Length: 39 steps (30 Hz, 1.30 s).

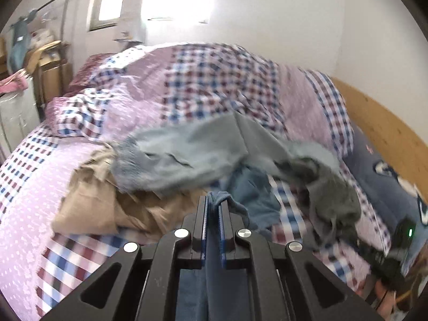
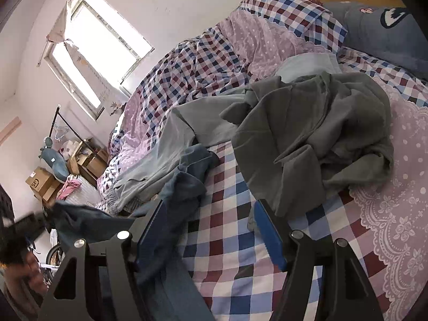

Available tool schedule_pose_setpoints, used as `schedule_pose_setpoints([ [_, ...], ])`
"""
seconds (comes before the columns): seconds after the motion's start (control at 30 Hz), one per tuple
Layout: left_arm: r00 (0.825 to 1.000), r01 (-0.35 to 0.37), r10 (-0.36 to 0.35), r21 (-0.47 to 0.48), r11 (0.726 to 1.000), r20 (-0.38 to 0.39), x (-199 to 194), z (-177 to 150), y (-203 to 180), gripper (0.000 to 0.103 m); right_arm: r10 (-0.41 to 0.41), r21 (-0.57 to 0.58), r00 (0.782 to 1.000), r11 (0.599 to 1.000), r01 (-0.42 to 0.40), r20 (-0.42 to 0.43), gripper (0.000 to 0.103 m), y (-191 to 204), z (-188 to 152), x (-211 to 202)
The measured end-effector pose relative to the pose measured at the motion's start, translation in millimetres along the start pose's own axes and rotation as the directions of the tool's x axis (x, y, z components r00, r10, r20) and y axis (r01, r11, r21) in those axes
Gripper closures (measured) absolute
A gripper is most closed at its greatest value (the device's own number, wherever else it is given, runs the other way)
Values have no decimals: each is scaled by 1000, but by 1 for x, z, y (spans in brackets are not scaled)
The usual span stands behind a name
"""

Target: Fold clothes

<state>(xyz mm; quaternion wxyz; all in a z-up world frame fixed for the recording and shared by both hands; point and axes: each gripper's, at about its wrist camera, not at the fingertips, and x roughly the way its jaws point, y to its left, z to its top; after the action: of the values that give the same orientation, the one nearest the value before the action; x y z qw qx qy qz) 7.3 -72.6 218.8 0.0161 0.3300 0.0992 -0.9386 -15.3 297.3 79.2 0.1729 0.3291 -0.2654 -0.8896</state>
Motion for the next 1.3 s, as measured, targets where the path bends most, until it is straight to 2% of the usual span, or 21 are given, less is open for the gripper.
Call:
schedule_pose_setpoints([
  [0.23, 995, -76, 83, -133, 988, 46, -3, 46, 76, 98, -11, -29, 1000, 1000, 11, -17, 31, 5, -3, 7],
  [0.33, 981, -170, 184, -186, 968, 62, 3, 64, 117, 98, -12, -40, 1000, 999, 11, -24, 31, 7, -4, 9],
  [0.4, 962, -254, 270, -209, 944, 47, 14, 67, 142, 98, -12, -49, 1000, 999, 11, -29, 31, 8, -5, 10],
  [0.43, 946, -316, 325, -210, 925, 10, 27, 63, 154, 97, -13, -52, 999, 999, 12, -31, 31, 9, -6, 11],
  [0.5, 900, -435, 431, -204, 877, -65, 52, 53, 177, 96, -15, -57, 999, 998, 13, -37, 31, 11, -7, 14],
  [0.53, 878, -478, 466, -202, 855, -105, 63, 45, 186, 96, -15, -58, 999, 998, 13, -40, 31, 12, -8, 16],
  [0.57, 865, -502, 480, -204, 841, -148, 74, 33, 193, 95, -16, -60, 999, 998, 14, -44, 31, 13, -9, 18],
  [0.6, 860, -508, 480, -209, 835, -171, 81, 23, 196, 95, -17, -61, 999, 998, 14, -47, 31, 14, -10, 20],
  [0.63, 869, -493, 465, -221, 842, -167, 83, 14, 195, 89, -17, -63, 999, 998, 14, -50, 31, 15, -11, 21],
  [0.67, 885, -465, 441, -219, 858, -152, 84, 5, 189, 69, -17, -66, 998, 998, 14, -53, 31, 16, -12, 23],
  [0.7, 907, -421, 403, -202, 884, -126, 85, -3, 178, 57, -18, -69, 998, 997, 14, -55, 31, 17, -12, 24],
  [0.73, 923, -384, 371, -182, 905, -99, 85, -10, 168, 38, -19, -75, 998, 997, 15, -58, 31, 19, -13, 26],
  [0.77, 936, -351, 345, -151, 924, -70, 84, -13, 155, 33, -20, -81, 998, 997, 15, -60, 31, 21, -15, 28],
  [0.83, 960, -279, 279, -60, 958, -14, 83, -17, 121, 33, -21, -86, 998, 996, 16, -65, 31, 24, -16, 31],
  [0.9, 977, -211, 211, 59, 976, 15, 86, -20, 83, 30, -20, -87, 997, 996, 14, -70, 31, 26, -18, 35],
  [0.93, 984, -179, 178, 125, 976, 25, 88, -22, 62, 30, -19, -86, 997, 996, 13, -73, 31, 27, -19, 37],
  [0.97, 988, -155, 151, 208, 966, 32, 90, -27, 39, 30, -18, -86, 997, 996, 12, -75, 31, 29, -20, 39],
  [1.03, 993, -122, 114, 370, 921, 43, 96, -37, -2, 30, -17, -87, 997, 996, 10, -78, 31, 31, -21, 42],
  [1.13, 996, -86, 84, 564, 821, 29, 109, -57, -52, 30, -13, -88, 997, 996, 6, -80, 31, 32, -21, 43],
  [1.23, 993, -79, 116, 699, 711, -6, 133, -80, -89, 31, -11, -83, 997, 997, 5, -78, 31, 31, -21, 42],
  [1.3, 988, -89, 153, 742, 664, -18, 148, -90, -101, 34, -8, -75, 997, 997, 3, -75, 31, 29, -19, 41],
])
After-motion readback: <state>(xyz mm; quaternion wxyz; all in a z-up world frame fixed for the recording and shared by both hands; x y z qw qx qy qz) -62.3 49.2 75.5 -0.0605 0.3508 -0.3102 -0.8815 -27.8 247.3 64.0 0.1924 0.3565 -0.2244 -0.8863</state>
